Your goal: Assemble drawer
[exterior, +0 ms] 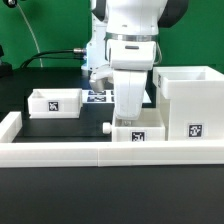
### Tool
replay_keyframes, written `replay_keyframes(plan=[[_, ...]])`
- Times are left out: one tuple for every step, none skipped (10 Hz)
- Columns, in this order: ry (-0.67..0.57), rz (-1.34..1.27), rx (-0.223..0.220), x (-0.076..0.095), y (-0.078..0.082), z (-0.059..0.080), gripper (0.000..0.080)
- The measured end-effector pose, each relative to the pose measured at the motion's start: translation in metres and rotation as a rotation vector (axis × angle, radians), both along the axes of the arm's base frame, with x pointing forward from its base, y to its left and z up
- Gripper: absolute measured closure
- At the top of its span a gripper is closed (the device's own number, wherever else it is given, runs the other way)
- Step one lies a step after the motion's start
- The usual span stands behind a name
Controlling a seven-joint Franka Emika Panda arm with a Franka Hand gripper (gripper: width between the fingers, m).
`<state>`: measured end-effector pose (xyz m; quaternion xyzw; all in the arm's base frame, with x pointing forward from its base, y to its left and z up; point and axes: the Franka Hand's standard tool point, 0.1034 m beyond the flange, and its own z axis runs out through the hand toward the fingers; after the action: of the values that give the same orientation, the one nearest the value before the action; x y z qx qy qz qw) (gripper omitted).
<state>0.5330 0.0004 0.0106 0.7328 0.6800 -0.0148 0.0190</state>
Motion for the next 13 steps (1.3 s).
replay_keyframes(plan=[[-0.012,0.026,0.003,-0.002,0.002,-0.001,0.0755],[-0.011,0.043,-0.001,-0.004,0.004,-0.002,0.0755],[-0.011,0.057,-0.004,-0.004,0.008,-0.002,0.0755],[-0.011,0.065,-0.008,-0.003,0.01,-0.002,0.0755],[-0.009,0.061,-0.009,-0.003,0.01,-0.002,0.0755],[-0.01,0.061,-0.008,-0.003,0.01,-0.002,0.0755],[-0.01,0.061,-0.008,-0.003,0.01,-0.002,0.0755],[-0.01,0.061,-0.008,-0.003,0.01,-0.002,0.0755],[-0.01,0.059,-0.008,-0.003,0.011,-0.002,0.0755],[-0.009,0.04,-0.008,-0.003,0.012,-0.002,0.0755],[-0.003,0.03,-0.011,-0.003,0.012,-0.001,0.0755],[-0.003,0.027,-0.012,-0.003,0.012,-0.001,0.0755],[-0.002,0.025,-0.012,-0.003,0.011,-0.001,0.0755]])
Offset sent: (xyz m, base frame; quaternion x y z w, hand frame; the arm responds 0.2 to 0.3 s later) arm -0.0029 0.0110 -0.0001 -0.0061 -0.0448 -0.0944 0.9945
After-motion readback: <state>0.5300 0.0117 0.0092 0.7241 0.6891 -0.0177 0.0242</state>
